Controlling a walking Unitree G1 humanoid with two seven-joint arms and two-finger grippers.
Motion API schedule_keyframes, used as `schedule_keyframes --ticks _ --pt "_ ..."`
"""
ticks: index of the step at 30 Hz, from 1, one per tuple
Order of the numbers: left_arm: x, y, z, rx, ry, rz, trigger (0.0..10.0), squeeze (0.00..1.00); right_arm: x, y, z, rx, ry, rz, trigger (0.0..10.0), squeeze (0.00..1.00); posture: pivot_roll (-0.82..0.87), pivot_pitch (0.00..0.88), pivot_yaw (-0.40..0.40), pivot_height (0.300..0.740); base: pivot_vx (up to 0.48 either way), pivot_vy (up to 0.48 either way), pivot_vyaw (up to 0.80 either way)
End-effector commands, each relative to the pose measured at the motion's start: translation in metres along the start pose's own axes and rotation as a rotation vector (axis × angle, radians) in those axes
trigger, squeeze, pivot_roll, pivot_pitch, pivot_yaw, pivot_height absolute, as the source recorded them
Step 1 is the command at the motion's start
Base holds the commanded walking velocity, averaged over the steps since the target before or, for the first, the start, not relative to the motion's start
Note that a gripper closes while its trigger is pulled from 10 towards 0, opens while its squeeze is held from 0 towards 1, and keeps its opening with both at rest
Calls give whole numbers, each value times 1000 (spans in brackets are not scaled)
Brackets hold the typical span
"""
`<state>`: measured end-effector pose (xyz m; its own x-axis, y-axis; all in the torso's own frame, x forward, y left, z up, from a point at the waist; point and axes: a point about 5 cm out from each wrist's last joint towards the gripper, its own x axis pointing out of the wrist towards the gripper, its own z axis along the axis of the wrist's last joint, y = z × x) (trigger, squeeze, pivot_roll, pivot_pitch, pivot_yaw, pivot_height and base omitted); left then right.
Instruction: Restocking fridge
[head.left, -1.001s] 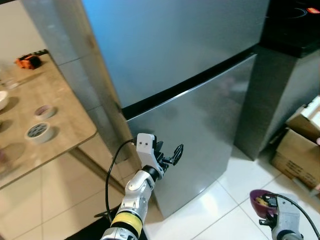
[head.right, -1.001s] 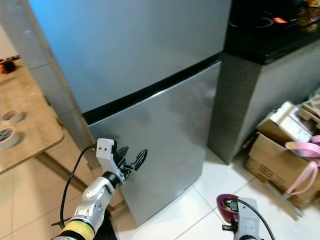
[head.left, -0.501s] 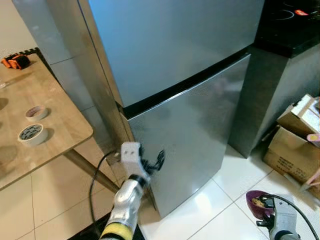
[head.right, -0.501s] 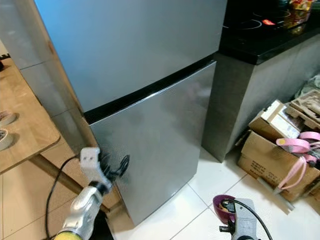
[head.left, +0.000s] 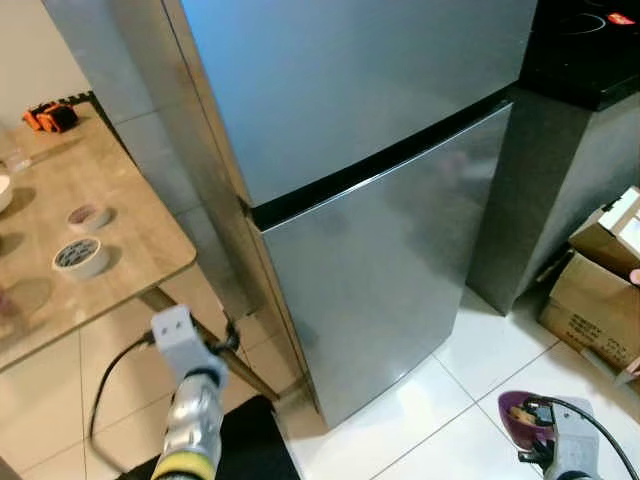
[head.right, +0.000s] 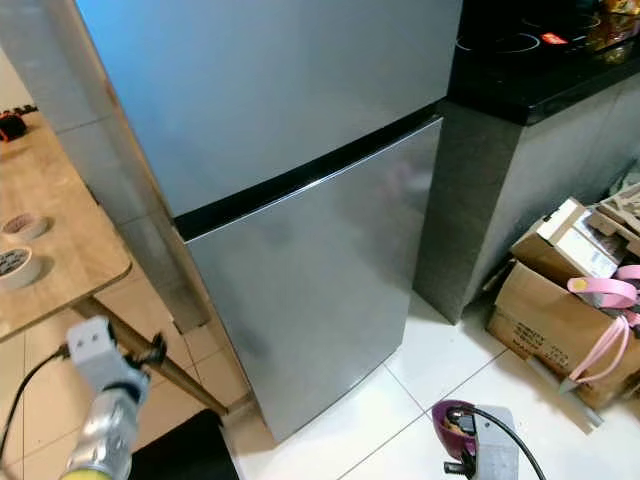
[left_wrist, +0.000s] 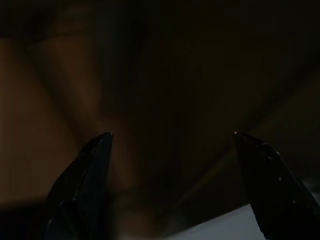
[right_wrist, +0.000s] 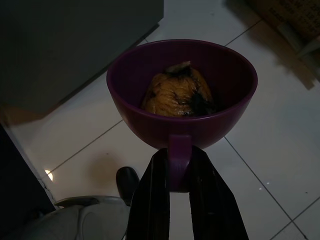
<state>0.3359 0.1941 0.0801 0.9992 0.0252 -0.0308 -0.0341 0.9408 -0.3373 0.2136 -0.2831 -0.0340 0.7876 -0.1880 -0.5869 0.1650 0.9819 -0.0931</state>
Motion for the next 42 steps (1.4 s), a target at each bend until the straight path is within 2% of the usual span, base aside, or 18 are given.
schedule_keyframes --ticks 1,2,3,5,6,7,10,15,17,19,25,26,35,37,38,40,41,42 --pt "8 -22 14 -11 -50 -176 10000 0 -1 1 -3 2 -3 1 10000 0 -175 164 105 740 0 0 0" --pt "13 -34 24 -8 -66 -299 10000 0 -2 0 -4 2 -1 -1 10000 0 -177 166 106 740 0 0 0" --pt "13 -34 24 -8 -66 -299 10000 0 -2 0 -4 2 -1 -1 10000 0 -177 166 106 740 0 0 0" --pt "16 -47 38 8 -75 -473 10000 0 -3 0 -6 3 2 -3 10000 0 -180 169 107 740 0 0 0" --pt "16 -47 38 8 -75 -473 10000 0 -3 0 -6 3 2 -3 10000 0 -180 169 107 740 0 0 0" --pt "19 -42 56 56 -80 -576 10000 0 -4 -1 -8 4 5 -6 10000 0 -188 175 116 740 0 0 0" --pt "21 -26 77 93 -88 -622 10000 0 -6 -4 -11 11 8 -17 10000 0 -190 179 119 740 0 0 0" --pt "18 -17 90 109 -73 -719 10000 0 -7 -6 -14 12 13 -24 10000 0 -191 184 118 740 0 0 0" --pt "12 -13 101 145 -26 -867 10000 0 -8 -7 -15 11 17 -27 10000 0 -189 188 117 740 0 0 0" --pt "10 -12 105 159 3 -924 10000 0 -8 -7 -15 12 16 -29 10000 0 -191 193 117 740 0 0 0" --pt "6 -15 107 180 71 -1038 10000 0 -8 -7 -15 13 14 -31 10000 0 -190 195 119 740 0 0 0" --pt "7 -19 106 197 92 -1074 10000 0 -8 -7 -15 15 13 -32 10000 0 -190 195 119 740 0 0 0" --pt "18 -33 105 257 70 -1044 10000 0 -8 -7 -15 16 11 -33 10000 0 -188 200 119 740 0 0 0" --pt "22 -48 100 260 44 -1054 10000 0 -8 -8 -14 15 9 -33 10000 0 -188 200 119 740 0 0 0" --pt "22 -48 100 260 44 -1054 10000 0 -8 -8 -14 15 9 -33 10000 0 -188 200 119 740 0 0 0" --pt "19 -70 91 215 32 -1136 10000 0 -8 -9 -13 12 7 -35 10000 0 -188 200 119 740 0 0 0" --pt "19 -70 91 215 32 -1136 10000 0 -8 -9 -13 12 7 -35 10000 0 -188 200 119 740 0 0 0" --pt "17 -79 86 200 35 -1175 10000 0 -8 -9 -13 12 5 -36 10000 0 -194 193 113 740 0 0 0"
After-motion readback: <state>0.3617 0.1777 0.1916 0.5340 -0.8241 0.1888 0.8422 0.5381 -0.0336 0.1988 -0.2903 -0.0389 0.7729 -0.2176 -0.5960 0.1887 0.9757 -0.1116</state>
